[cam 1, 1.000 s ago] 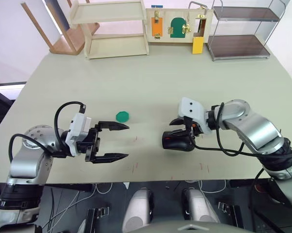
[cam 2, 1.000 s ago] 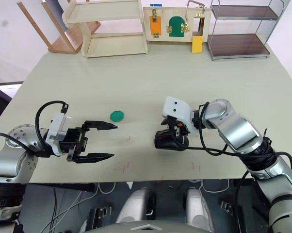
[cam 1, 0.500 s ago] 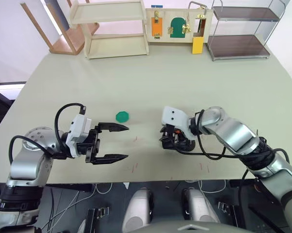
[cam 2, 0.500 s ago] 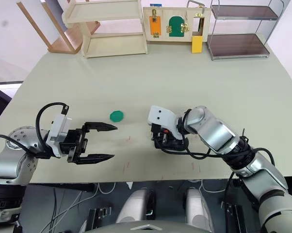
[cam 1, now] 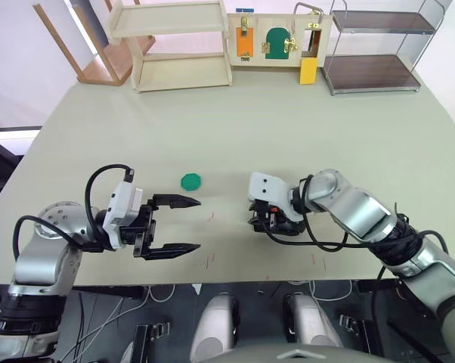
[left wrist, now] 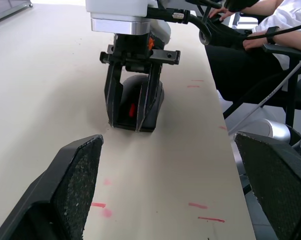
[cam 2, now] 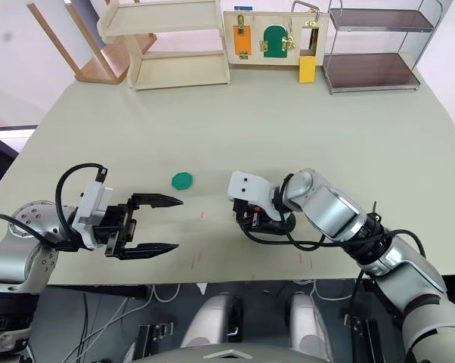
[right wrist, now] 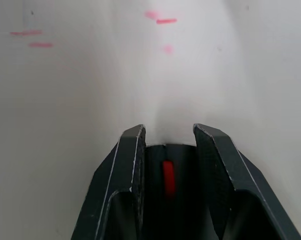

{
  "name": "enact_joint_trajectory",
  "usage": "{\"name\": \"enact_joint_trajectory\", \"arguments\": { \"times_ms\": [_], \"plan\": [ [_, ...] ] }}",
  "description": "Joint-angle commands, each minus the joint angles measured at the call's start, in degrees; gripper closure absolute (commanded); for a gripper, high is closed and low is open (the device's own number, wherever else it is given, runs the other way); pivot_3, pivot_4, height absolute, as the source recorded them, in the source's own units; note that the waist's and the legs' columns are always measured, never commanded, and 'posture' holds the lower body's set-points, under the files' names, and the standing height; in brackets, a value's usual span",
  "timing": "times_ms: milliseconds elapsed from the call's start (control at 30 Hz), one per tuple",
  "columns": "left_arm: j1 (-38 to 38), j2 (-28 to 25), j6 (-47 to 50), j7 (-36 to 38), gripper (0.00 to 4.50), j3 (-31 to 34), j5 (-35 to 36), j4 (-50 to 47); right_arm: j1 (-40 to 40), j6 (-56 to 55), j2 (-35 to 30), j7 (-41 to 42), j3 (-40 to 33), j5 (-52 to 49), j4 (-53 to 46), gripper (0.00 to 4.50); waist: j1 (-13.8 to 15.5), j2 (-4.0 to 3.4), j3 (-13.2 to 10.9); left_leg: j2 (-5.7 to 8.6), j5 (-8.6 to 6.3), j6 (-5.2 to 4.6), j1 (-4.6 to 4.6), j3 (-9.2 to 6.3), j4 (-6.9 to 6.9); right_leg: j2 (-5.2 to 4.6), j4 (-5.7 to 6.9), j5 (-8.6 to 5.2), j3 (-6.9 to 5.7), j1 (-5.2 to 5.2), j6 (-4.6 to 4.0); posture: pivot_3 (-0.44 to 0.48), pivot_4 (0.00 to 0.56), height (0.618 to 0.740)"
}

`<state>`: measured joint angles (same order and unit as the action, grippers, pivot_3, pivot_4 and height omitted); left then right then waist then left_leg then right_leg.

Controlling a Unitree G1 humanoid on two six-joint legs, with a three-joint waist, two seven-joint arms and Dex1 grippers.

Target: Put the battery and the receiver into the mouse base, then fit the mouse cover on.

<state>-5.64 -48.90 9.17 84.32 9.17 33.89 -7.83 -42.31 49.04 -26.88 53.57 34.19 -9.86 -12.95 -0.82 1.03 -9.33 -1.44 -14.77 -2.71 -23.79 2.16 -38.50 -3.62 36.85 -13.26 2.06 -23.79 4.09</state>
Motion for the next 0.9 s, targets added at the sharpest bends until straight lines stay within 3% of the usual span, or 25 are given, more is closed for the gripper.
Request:
{"name": "enact_joint_trajectory", "arguments": {
  "times_ms": [33, 200, 400, 667, 900],
  "plan": [
    [0.0, -0.2, -0.9, 0.0, 0.00, 1.5, 0.8, -1.5, 0.5, -3.5, -1.1, 1.8, -6.9, -3.3, -3.4, 2.91, 0.0, 0.00, 0.0, 0.00, 0.00, 0.00, -0.01, -0.01, 0.00, 0.00, 0.00, 0.00, 0.00, 0.00, 0.00, 0.000, 0.150, 0.740],
    [-1.0, 0.0, -1.3, 0.5, 0.00, 1.0, 0.6, -0.2, 4.2, -6.8, -3.0, 2.7, -14.6, -7.2, -4.4, 2.91, 0.1, 0.01, 0.0, 0.00, 0.00, 0.00, -0.01, -0.02, 0.00, 0.00, 0.00, 0.00, -0.06, 0.02, 0.00, 0.000, 0.150, 0.740],
    [-1.7, 0.2, -1.7, 1.0, 0.00, 0.4, 0.5, 0.5, 17.2, -20.6, -3.5, 6.0, -24.7, -12.9, -5.1, 2.91, 0.1, 0.02, 0.0, 0.00, 0.00, 0.00, -0.02, 0.02, 0.03, 0.00, -0.04, -0.01, -0.15, 0.08, -0.02, 0.000, 0.150, 0.740],
    [-2.3, 0.2, -1.6, 1.0, 0.00, 0.0, 0.5, 0.8, 26.6, -32.2, -2.1, 5.3, -27.6, -12.2, -2.0, 2.91, 0.0, 0.02, 0.0, -0.01, 0.04, 0.07, 0.05, 0.04, 0.02, 0.03, -0.01, -0.01, -0.12, 0.10, -0.02, 0.000, 0.150, 0.740],
    [-3.0, 0.0, -1.5, 1.3, 0.00, -0.2, 0.4, 1.1, 29.1, -43.2, 1.8, 8.4, -30.3, -15.0, 5.4, 2.91, 0.0, 0.02, 0.0, -0.01, 0.07, 0.11, 0.05, 0.05, 0.00, 0.03, 0.00, -0.01, -0.11, 0.10, -0.01, 0.000, 0.150, 0.740]
  ]
}}
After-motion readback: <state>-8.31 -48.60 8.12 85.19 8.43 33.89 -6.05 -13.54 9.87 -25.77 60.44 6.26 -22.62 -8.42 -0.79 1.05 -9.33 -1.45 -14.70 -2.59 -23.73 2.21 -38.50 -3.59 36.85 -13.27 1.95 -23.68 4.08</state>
